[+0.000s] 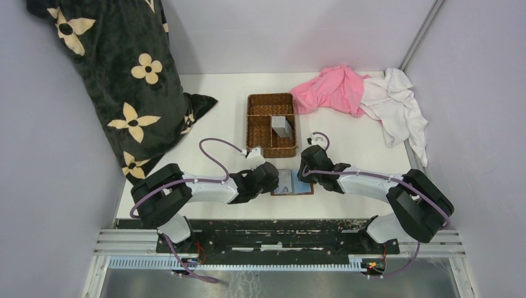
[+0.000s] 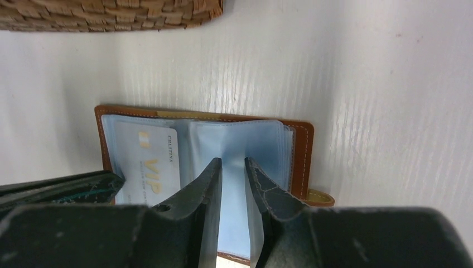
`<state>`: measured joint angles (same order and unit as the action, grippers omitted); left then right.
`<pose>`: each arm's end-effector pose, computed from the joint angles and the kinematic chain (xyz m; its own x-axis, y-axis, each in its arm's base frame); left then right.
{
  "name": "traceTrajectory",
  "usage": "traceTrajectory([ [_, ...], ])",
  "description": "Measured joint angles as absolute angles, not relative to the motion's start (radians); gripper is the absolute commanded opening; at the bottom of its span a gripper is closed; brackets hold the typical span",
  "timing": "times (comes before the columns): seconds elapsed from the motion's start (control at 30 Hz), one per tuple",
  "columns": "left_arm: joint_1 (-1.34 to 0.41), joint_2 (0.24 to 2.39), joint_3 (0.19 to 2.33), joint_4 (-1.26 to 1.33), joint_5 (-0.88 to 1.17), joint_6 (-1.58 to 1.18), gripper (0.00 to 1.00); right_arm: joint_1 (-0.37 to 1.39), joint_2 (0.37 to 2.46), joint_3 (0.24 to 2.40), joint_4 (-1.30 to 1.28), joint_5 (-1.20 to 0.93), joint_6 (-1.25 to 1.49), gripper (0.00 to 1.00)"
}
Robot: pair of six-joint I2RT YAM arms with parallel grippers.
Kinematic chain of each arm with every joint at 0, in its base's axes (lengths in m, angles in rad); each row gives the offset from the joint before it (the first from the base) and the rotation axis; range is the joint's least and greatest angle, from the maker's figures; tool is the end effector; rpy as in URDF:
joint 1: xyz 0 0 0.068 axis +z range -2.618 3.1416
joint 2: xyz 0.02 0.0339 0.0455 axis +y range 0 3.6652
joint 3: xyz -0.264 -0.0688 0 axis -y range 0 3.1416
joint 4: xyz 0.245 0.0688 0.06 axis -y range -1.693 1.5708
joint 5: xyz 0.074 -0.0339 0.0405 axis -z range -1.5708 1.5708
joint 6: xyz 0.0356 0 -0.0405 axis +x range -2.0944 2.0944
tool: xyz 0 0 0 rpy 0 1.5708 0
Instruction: Put the credit cards into the card holder
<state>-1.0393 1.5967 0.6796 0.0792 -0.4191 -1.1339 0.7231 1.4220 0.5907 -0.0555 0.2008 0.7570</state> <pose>0.1619 -0.2467 0.1402 -0.7478 -0.3610 -0.5571 -0.0665 0.8757 -0.4782 0.1990 0.1661 0.1496 -0.8028 0.1890 -0.5655 -0.0036 0.9469 0.3216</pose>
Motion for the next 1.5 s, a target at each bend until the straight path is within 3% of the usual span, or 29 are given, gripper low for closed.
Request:
traceTrajectory([
  [0.47,-1.007,1.592,0.664,0.109,-0.402,-1.116,0.20,0.715,1.448,0.560,0.076,0.223,0.786,0.29],
  [0.93,-0.993,1.583,0.642,0.127,-0.389,-1.114,0.22,0.704,1.378,0.522,0.039,0.213,0.795,0.40],
  [1.5,-0.986,1.489,0.730,-0.057,-0.440,-1.044,0.24,0.698,1.354,0.585,-0.153,0.199,0.735,0.46],
])
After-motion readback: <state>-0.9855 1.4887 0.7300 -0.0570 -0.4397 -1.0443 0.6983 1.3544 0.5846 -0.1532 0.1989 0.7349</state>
